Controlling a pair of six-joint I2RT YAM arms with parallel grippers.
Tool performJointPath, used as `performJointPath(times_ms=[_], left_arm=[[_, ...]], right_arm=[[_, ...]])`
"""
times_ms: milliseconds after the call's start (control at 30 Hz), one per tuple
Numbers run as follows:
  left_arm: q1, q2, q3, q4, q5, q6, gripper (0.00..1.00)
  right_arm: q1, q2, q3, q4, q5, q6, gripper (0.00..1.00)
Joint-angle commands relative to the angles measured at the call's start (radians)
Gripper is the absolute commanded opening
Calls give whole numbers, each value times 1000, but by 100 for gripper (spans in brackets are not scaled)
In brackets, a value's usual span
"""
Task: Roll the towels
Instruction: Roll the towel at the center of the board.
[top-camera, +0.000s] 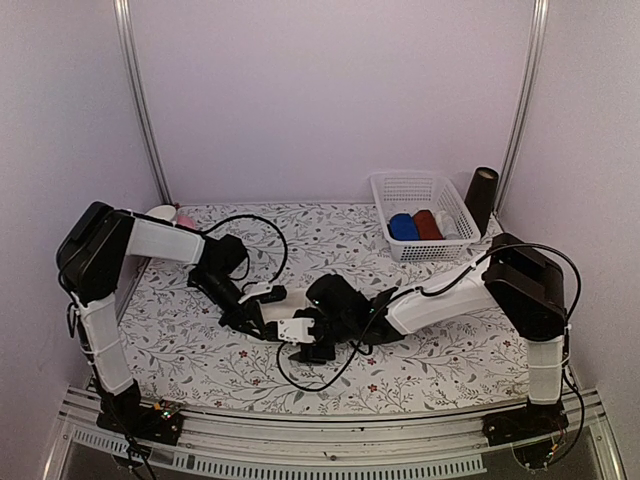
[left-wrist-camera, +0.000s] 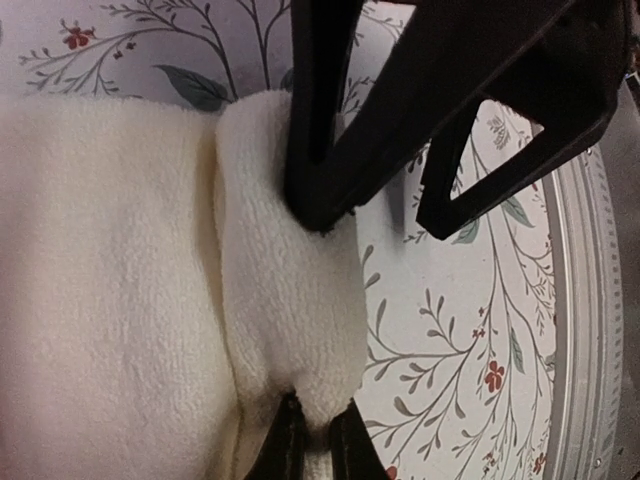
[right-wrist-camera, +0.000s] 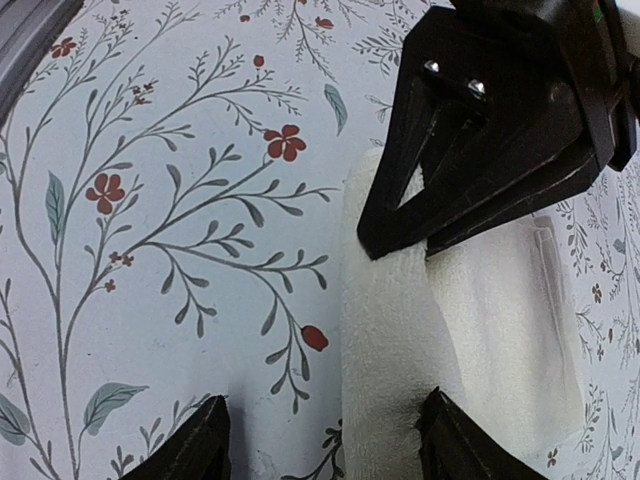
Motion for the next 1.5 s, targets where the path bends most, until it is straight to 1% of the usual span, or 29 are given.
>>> performJointPath(times_ms=[0, 133, 233, 333, 433, 533, 600, 700, 833, 900, 967, 1133, 1367, 1467], left_arm=[[19, 73, -9, -42, -82, 12, 5], [22, 79, 7, -48, -84, 10, 10], [25, 76, 21, -52, -88, 8, 13], [30, 73, 38, -57, -97, 4, 17], [35, 64, 52, -66, -107, 2, 22], [43, 46, 65, -72, -107, 1, 30], [45, -7, 69, -71, -110, -1, 35], [46, -45, 70, -67, -113, -6, 45], [48, -114, 38, -23, -121, -21, 55], [49, -166, -9, 35, -125, -25, 61], [49, -224, -67, 101, -131, -29, 64], [51, -390, -252, 298, -129, -1, 67], [45, -622, -573, 661, -148, 75, 67], [26, -683, -653, 772, -180, 83, 68]], right_arm=[[-2, 32, 33, 8, 72, 8, 65], [-1, 47, 44, 4, 112, 15, 63], [-1, 62, 50, -14, 139, 16, 57], [-1, 74, 54, -34, 155, 26, 48], [-1, 82, 55, -50, 158, 38, 36], [-1, 92, 58, -64, 164, 51, 30], [-2, 99, 65, -75, 169, 60, 28], [-3, 111, 82, -91, 173, 71, 24], [-11, 121, 104, -119, 160, 89, 22], [-19, 124, 117, -147, 129, 106, 22], [-30, 123, 130, -176, 83, 136, 22], [-53, 125, 171, -258, -56, 202, 22], [-94, 142, 276, -373, -244, 290, 23], [-112, 161, 329, -421, -299, 320, 23]])
